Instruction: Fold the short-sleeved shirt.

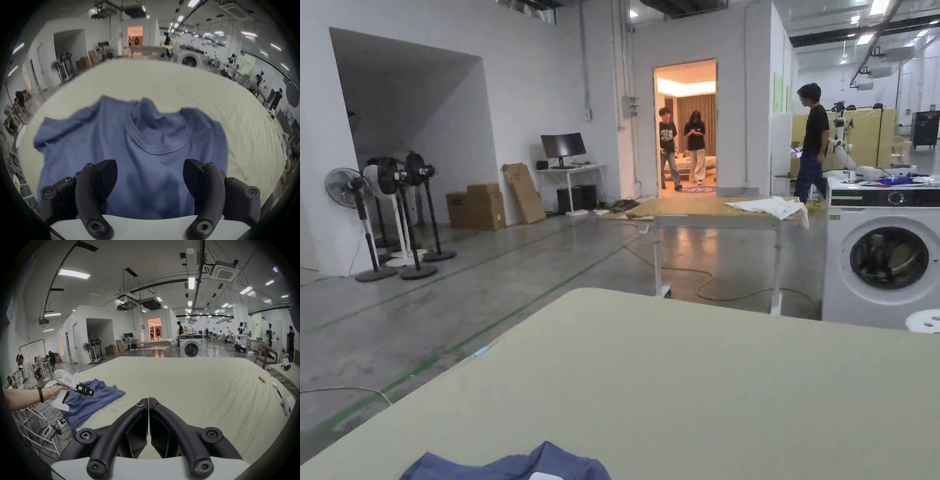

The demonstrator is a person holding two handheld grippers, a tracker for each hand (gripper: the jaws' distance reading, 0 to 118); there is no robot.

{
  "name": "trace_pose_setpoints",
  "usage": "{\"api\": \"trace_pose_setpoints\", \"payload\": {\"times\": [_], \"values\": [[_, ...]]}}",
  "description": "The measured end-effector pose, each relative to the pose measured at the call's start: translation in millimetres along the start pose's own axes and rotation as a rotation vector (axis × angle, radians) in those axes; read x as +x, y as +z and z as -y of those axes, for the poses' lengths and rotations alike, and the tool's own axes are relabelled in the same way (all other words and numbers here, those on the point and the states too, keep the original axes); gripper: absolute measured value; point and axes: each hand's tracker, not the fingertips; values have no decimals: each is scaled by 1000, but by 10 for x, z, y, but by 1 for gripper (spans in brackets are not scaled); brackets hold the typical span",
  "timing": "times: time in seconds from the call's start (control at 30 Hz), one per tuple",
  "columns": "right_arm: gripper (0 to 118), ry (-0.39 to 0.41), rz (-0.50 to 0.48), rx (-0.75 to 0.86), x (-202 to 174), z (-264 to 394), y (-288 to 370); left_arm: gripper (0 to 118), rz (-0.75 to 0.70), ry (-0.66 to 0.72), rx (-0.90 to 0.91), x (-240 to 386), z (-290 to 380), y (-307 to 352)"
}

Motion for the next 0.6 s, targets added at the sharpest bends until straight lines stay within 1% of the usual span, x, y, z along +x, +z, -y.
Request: {"api": "trace_pose_setpoints", "payload": {"times": [0.03,0.07,0.13,0.17,0.2,0.23,0.27,0.33,0.4,0.47,0.5,0.53,0.6], "values": [[0,-11,10,-11,38,21,-1,84,25,22,-48,-15,7,-116],[0,-24,24,-29,84,45,-8,82,19,17,-63,-11,27,-218],[0,-28,53,-51,157,103,-21,78,-33,-41,-31,65,58,-233],[0,-25,69,-62,181,130,-30,70,-34,-40,-15,104,75,-196],[0,-27,80,-68,196,153,-35,57,-41,-36,-22,103,56,-189],[0,-33,85,-74,216,180,-35,35,-41,-32,-23,97,24,-167],[0,-45,82,-81,242,204,-31,6,-44,-32,-18,95,14,-125],[0,-76,79,-93,281,235,-25,5,-54,-25,-11,56,20,-124],[0,-103,80,-89,318,265,10,5,-39,21,-13,6,65,-156],[0,-122,96,-85,346,270,45,0,-46,61,-34,-10,26,-144],[0,-126,101,-86,358,264,65,0,-48,84,-48,-23,-20,-133],[0,-124,102,-89,381,253,85,0,-57,79,-26,-5,-61,-68],[0,-113,98,-85,430,246,136,0,-79,74,83,40,-133,138]]}}
